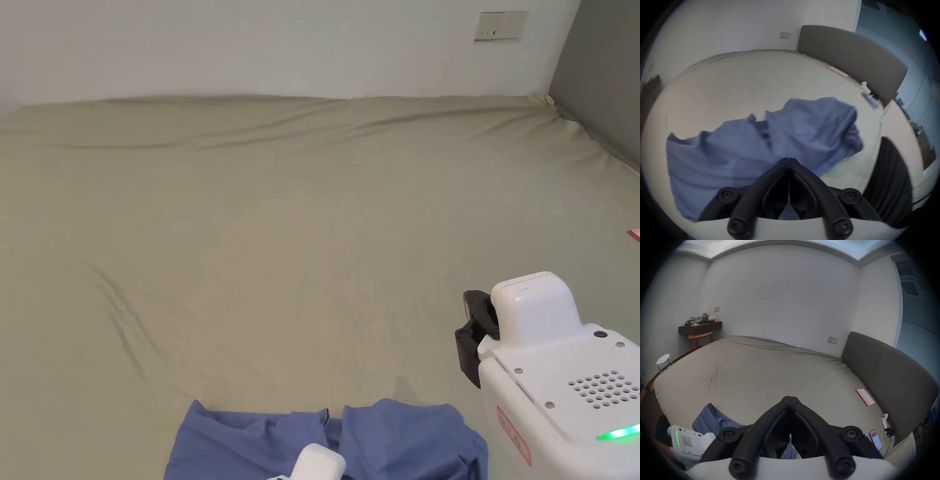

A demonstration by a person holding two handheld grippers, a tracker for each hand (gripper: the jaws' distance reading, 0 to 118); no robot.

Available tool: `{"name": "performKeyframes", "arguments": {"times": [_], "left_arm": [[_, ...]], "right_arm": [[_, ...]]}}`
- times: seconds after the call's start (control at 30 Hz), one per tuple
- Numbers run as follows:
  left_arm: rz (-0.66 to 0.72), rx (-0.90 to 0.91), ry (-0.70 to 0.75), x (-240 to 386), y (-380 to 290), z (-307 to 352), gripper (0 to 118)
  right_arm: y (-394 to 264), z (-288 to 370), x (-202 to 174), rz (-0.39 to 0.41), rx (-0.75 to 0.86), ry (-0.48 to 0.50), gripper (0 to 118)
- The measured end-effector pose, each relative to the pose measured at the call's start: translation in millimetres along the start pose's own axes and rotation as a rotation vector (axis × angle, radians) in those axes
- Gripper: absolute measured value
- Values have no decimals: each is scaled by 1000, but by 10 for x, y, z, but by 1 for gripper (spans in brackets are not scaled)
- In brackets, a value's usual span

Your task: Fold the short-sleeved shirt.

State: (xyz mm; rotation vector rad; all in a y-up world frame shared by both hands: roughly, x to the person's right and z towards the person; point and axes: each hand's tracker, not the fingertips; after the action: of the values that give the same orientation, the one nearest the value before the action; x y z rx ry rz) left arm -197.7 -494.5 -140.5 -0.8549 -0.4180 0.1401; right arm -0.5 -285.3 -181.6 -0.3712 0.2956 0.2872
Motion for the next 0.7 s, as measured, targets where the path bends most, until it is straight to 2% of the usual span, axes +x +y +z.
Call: {"name": "performKeyframes", "arguments": {"times": [0.03, 0.1, 0.3, 0.4, 0.47, 0.5, 0.53, 0.57, 0.6, 0.63, 0.7], "left_arm": [[41, 29, -86, -24, 41, 53, 1], [121, 80, -149, -118, 126, 183, 1], [382, 194, -117, -928, 255, 718, 1], [457, 215, -85, -1468, 155, 1006, 1], [525, 179, -138, -1824, 15, 1154, 5], [558, 158, -141, -1928, -43, 1195, 20], [588, 145, -142, -2041, -113, 1236, 41], [599, 131, -119, -2161, -170, 1279, 68], [611, 135, -101, -2265, -226, 1298, 101], [634, 141, -93, -2345, -277, 1296, 115], [702, 163, -127, -2441, -358, 1263, 118]], "right_arm": [[5, -4, -7, 1, 0, 1, 0], [16, -10, -9, 2, 0, 3, 0], [72, -19, -23, 7, 12, 5, 0], [91, -26, -44, 10, 17, 8, 0], [100, -32, -69, 14, 18, 14, 0], [101, -35, -73, 15, 18, 15, 0], [100, -39, -82, 20, 17, 17, 0], [99, -42, -92, 24, 16, 19, 0], [96, -47, -102, 26, 15, 18, 0], [90, -54, -106, 26, 13, 19, 0], [80, -71, -120, 26, 6, 22, 0]]}}
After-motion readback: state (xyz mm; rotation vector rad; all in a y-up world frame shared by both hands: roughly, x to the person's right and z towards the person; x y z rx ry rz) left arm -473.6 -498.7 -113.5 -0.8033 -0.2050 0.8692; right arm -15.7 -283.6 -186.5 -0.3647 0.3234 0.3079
